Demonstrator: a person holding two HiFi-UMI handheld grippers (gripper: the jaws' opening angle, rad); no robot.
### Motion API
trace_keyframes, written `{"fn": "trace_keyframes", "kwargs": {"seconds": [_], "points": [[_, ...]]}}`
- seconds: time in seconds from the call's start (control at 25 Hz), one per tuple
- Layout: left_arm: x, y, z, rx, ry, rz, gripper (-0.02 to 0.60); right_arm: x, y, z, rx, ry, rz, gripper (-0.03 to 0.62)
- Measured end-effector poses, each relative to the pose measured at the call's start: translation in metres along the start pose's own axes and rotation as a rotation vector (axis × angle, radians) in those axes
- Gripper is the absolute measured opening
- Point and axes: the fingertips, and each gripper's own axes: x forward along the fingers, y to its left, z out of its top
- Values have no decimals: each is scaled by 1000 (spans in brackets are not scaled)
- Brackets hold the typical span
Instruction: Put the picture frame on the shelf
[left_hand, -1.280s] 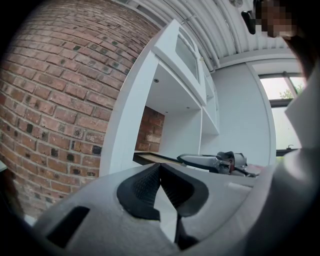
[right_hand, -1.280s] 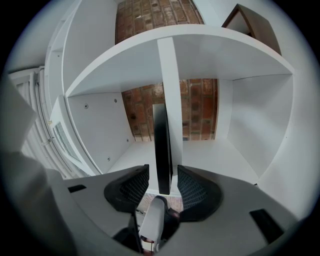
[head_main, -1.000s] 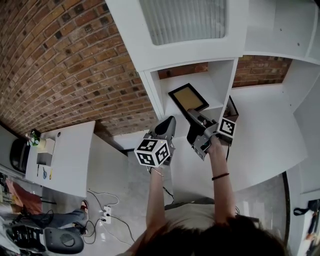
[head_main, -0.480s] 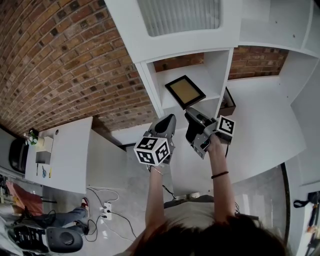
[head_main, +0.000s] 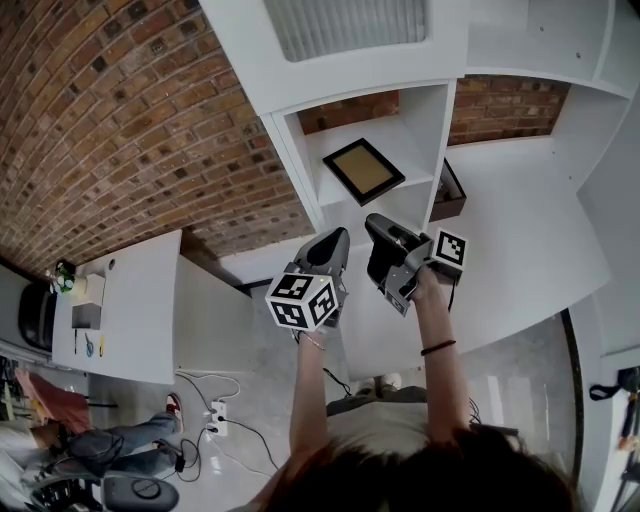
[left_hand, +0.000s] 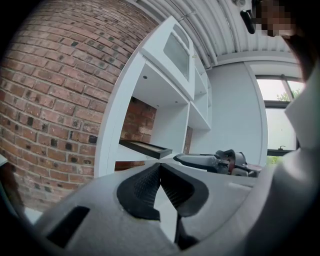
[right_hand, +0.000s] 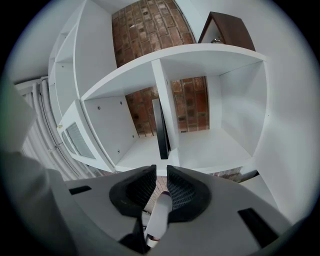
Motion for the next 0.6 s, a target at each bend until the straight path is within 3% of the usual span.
{"fn": "trace_keyframes", "kwargs": {"seconds": [0.6], "points": [[-14, -9, 0, 13, -10, -15, 11, -7, 7, -17, -22, 20, 30, 25]]}}
